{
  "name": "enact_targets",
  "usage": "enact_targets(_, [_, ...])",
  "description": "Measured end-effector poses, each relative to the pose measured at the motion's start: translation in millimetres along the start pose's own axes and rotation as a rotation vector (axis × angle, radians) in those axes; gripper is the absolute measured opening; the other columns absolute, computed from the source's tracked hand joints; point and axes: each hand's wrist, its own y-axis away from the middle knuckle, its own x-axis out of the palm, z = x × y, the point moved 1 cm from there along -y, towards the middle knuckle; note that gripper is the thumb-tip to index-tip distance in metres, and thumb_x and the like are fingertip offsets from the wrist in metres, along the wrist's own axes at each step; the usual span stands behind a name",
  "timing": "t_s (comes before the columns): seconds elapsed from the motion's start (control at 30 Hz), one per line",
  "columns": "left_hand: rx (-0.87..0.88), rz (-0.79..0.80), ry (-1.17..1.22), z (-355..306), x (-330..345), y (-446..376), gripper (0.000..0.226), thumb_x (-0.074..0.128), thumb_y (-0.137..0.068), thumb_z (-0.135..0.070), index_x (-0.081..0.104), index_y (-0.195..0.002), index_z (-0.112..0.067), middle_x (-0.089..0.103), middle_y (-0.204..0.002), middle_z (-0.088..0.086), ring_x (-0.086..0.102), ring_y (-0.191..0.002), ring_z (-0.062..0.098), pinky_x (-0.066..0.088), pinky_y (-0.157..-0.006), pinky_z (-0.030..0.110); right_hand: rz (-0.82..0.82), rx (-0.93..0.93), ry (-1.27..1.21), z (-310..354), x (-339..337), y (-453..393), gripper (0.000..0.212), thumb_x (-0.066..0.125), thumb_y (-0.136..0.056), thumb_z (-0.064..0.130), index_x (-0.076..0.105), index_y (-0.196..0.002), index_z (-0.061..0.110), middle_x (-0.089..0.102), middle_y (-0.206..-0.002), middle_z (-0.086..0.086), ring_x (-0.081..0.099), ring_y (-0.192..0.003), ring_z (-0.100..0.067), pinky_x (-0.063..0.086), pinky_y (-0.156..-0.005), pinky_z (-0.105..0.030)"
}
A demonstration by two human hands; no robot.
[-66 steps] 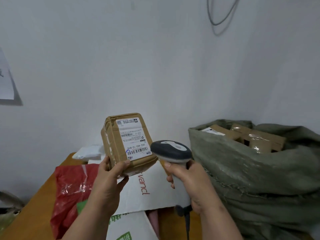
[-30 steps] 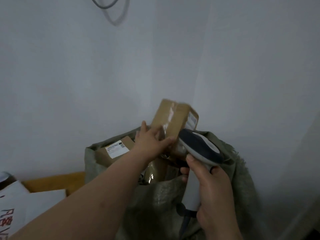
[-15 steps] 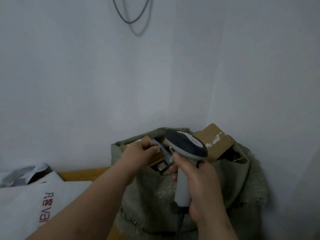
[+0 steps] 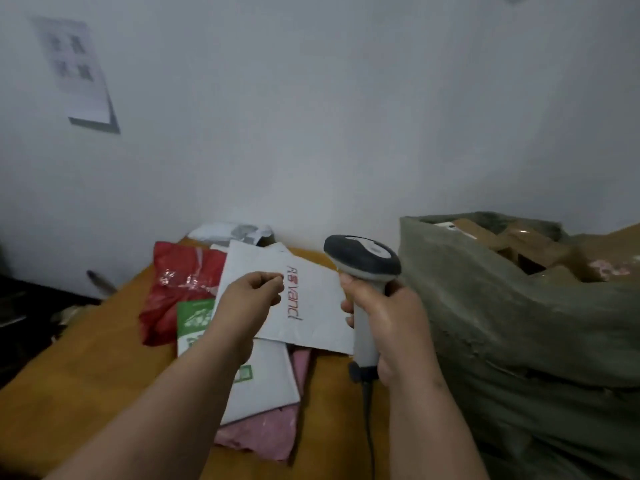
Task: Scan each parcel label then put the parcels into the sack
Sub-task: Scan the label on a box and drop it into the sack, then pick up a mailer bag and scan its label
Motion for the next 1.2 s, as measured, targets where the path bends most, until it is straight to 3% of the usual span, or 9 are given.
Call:
enact_targets(0.17, [-0.133, -0.136, 0.021, 44, -94, 3, 0.009, 0.063, -0.095, -0.019, 0.072, -0.097, -0.018, 0.071, -0.103, 0.008, 0.065, -0.095, 0.022, 0.05, -0.082, 0.038, 0.151, 0.048, -0.008, -19, 84, 10, 0.016, 0.081, -0.082, 0.032, 0.071, -0.092, 0.026, 0.076, -0.077, 0.011, 0.074, -0.081, -0.015, 0.053, -0.063, -0.026])
enact_targets(0.37, [-0.209, -0.228, 0.02, 63, -147, -30, 0.008, 0.065, -0.095, -0.02, 0.072, -0.095, -0.016, 0.071, -0.101, 0.012, 0.062, -0.086, 0.021, 0.048, -0.073, 0.033, 0.236, 0.106, -0.033, -30, 152, -29, 0.02, 0.081, -0.081, 0.032, 0.071, -0.095, 0.022, 0.076, -0.076, 0.006, 0.074, -0.072, -0.01, 0.054, -0.059, -0.023])
enact_targets(0.5, [-0.31, -0.241, -0.021, 85, -161, -52, 0.009, 0.065, -0.094, -0.023, 0.068, -0.101, -0.018, 0.07, -0.108, 0.01, 0.063, -0.092, 0.022, 0.044, -0.077, 0.034, 0.259, 0.159, -0.045, -52, 185, -63, 0.02, 0.081, -0.081, 0.031, 0.071, -0.094, 0.021, 0.076, -0.075, 0.008, 0.074, -0.069, -0.007, 0.054, -0.058, -0.024])
enact_targets(0.63, [-0.448, -0.248, -0.03, 124, -162, -66, 0.035, 0.068, -0.093, -0.024, 0.059, -0.125, -0.014, 0.065, -0.114, 0.005, 0.061, -0.101, 0.024, 0.049, -0.083, 0.039, 0.271, 0.231, -0.004, -87, 203, -83, 0.02, 0.08, -0.081, 0.033, 0.071, -0.094, 0.021, 0.075, -0.073, 0.009, 0.074, -0.071, -0.01, 0.055, -0.064, -0.03])
enact_targets(0.77, [-0.629, -0.188, 0.015, 164, -155, -68, 0.065, 0.068, -0.093, -0.017, 0.037, -0.149, -0.009, 0.056, -0.108, 0.0, 0.053, -0.081, 0.012, 0.043, -0.068, 0.032, 0.266, 0.284, 0.056, -115, 205, -88, 0.018, 0.08, -0.082, 0.034, 0.07, -0.092, 0.022, 0.075, -0.074, 0.011, 0.074, -0.071, -0.009, 0.056, -0.066, -0.032])
enact_targets(0.83, [-0.681, -0.146, 0.033, 177, -153, -71, 0.049, 0.068, -0.093, -0.012, 0.048, -0.137, -0.008, 0.062, -0.103, 0.0, 0.057, -0.082, 0.015, 0.042, -0.061, 0.031, 0.256, 0.294, 0.077, -121, 206, -89, 0.016, 0.079, -0.082, 0.033, 0.07, -0.092, 0.024, 0.075, -0.074, 0.012, 0.074, -0.071, -0.008, 0.057, -0.07, -0.035])
enact_targets(1.0, [-0.708, -0.178, 0.083, 193, -151, -84, 0.018, 0.069, -0.09, -0.005, 0.065, -0.108, -0.008, 0.072, -0.097, 0.01, 0.067, -0.088, 0.03, 0.052, -0.064, 0.036, 0.207, 0.352, 0.131, -135, 202, -76, 0.014, 0.079, -0.083, 0.03, 0.069, -0.09, 0.023, 0.075, -0.073, 0.011, 0.073, -0.074, -0.012, 0.06, -0.071, -0.032])
enact_targets(1.13, [-0.624, -0.12, 0.175, 166, -150, -87, 0.016, 0.061, -0.092, -0.004, 0.068, -0.104, -0.013, 0.076, -0.096, 0.012, 0.07, -0.089, 0.036, 0.057, -0.075, 0.047, 0.153, 0.389, 0.17, -140, 198, -58, 0.017, 0.08, -0.082, 0.034, 0.07, -0.092, 0.023, 0.076, -0.081, 0.005, 0.074, -0.075, -0.012, 0.06, -0.074, -0.035])
enact_targets(1.2, [-0.523, -0.077, 0.227, 140, -154, -89, 0.019, 0.059, -0.093, -0.003, 0.07, -0.104, -0.013, 0.077, -0.094, 0.012, 0.073, -0.085, 0.038, 0.059, -0.072, 0.049, 0.124, 0.388, 0.159, -136, 198, -50, 0.023, 0.081, -0.08, 0.036, 0.071, -0.095, 0.022, 0.077, -0.088, 0.003, 0.075, -0.072, -0.01, 0.06, -0.073, -0.035])
